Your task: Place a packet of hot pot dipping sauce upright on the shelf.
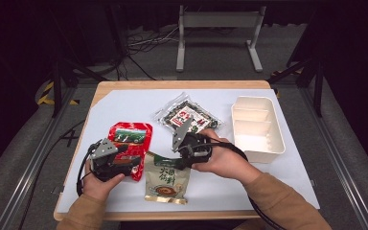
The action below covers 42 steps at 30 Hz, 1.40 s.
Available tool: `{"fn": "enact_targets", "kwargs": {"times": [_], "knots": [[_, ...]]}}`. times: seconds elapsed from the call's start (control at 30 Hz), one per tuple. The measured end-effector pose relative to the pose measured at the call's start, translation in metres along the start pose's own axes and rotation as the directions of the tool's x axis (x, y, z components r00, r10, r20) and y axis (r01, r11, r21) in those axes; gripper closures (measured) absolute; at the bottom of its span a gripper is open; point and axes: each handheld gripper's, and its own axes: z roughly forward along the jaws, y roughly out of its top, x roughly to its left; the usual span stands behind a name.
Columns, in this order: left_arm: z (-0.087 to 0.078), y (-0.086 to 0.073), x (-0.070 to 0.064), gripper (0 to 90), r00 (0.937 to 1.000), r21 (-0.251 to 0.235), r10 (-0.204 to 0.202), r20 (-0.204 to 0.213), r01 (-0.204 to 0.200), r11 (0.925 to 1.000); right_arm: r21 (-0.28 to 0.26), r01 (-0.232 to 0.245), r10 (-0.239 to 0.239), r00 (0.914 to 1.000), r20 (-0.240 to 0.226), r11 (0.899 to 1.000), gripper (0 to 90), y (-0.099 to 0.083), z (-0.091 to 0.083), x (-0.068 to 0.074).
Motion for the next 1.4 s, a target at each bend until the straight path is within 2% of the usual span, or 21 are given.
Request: {"fn": "enact_targets", "kwargs": {"times": [0.3,0.73,1.4], "knots": [[-0.001,0.000,0.000,29.4,1.0000,0.005,-0.003,0.000,0.003,1.0000,-0.004,0.020,-0.019,0.9991,0.037,1.000,89.3,0.001,-0.018,0.007],[0.000,0.000,0.001,29.2,1.0000,0.005,0.002,-0.009,-0.001,1.0000,0.001,0.004,-0.004,0.9950,0.100,1.000,89.3,-0.007,-0.046,0.003],[-0.001,0.000,0.002,29.1,0.9999,0.004,-0.004,-0.014,0.005,1.0000,-0.028,-0.032,0.036,0.9789,0.201,0.999,89.3,-0.024,-0.085,-0.006]]}}
